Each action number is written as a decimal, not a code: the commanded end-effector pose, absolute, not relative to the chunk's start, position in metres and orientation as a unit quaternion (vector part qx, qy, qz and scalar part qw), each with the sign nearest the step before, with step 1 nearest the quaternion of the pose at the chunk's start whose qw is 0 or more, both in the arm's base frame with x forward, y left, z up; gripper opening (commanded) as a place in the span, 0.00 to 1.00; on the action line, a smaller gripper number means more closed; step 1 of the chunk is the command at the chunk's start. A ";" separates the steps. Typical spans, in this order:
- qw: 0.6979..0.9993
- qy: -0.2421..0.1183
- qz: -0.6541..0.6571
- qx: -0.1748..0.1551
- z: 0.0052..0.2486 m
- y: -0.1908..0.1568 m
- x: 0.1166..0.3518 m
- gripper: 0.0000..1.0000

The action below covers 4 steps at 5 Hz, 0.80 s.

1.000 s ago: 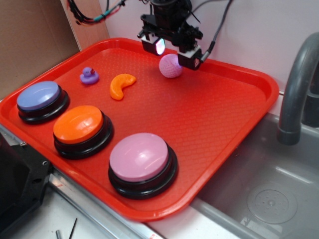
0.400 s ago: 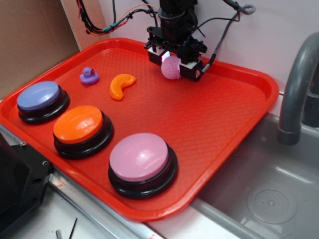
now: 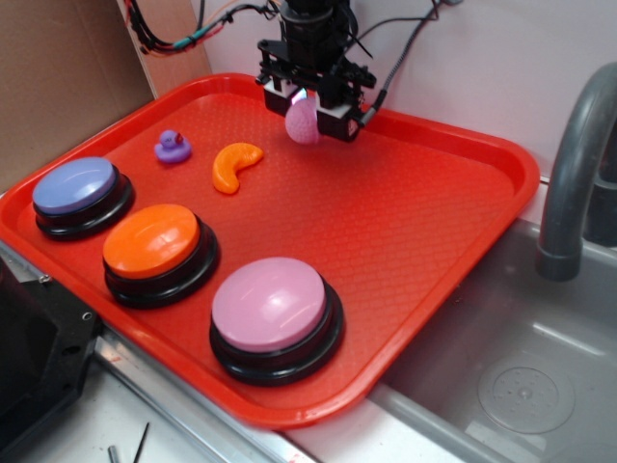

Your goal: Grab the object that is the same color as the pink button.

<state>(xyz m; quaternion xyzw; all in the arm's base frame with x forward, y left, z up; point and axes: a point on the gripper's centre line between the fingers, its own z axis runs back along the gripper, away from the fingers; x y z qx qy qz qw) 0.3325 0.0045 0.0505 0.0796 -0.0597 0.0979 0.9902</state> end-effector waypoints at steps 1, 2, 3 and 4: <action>0.991 -0.112 0.068 0.029 0.144 -0.024 0.286 0.00; 0.991 -0.113 0.063 -0.018 0.167 -0.030 0.250 0.00; 0.990 -0.108 0.079 -0.041 0.185 -0.033 0.222 0.00; 0.989 -0.104 0.090 -0.058 0.192 -0.031 0.206 0.00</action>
